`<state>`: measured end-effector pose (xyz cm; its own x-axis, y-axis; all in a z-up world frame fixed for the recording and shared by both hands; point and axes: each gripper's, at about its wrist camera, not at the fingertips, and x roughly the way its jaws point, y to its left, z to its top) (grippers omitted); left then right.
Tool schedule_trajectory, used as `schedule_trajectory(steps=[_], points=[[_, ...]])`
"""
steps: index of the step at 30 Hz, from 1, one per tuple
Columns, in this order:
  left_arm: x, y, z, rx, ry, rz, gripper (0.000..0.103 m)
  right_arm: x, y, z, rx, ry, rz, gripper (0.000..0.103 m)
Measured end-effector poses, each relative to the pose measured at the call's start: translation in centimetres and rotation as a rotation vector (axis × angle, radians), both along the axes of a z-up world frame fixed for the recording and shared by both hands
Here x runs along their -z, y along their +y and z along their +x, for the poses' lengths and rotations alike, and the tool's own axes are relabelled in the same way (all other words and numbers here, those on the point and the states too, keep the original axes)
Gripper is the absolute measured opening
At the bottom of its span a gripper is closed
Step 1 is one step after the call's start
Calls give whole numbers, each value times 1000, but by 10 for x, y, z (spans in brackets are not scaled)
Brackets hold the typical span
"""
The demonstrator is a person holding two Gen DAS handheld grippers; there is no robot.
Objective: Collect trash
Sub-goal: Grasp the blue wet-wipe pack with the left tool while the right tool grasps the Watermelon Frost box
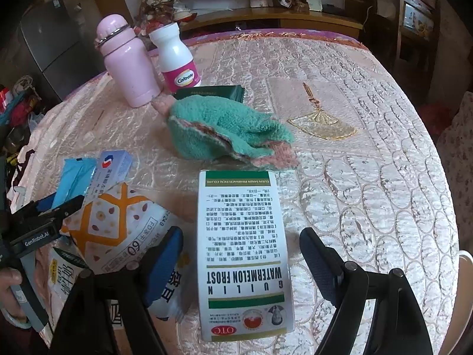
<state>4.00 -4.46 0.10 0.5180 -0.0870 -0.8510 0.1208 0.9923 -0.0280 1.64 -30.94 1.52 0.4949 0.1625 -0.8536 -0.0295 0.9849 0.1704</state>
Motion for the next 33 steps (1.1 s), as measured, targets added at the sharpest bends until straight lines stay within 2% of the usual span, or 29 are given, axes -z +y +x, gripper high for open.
schedule_trajectory(steps=[8,10,11,13,14,18,24,33], points=[[0,0,-2,-4,-9,3,84,1,-1,6,6,3,4,83],[-1,0,-3,-5,-23,7,73,1,-2,7,9,-2,21,84],[-2,1,-4,-7,-34,17,64,1,-3,6,9,-5,25,83],[-3,4,-6,2,-38,-2,59,1,-3,5,5,-15,22,74],[-5,6,-8,7,-41,-14,56,-1,-3,4,4,-21,16,54],[-13,16,-18,0,-56,-35,51,-12,-5,-7,2,-61,12,54],[-43,25,-42,-11,-111,-61,50,-33,-10,-32,-7,-109,23,54],[-86,-4,-78,58,-172,-84,50,-52,-19,-67,-4,-141,44,54]])
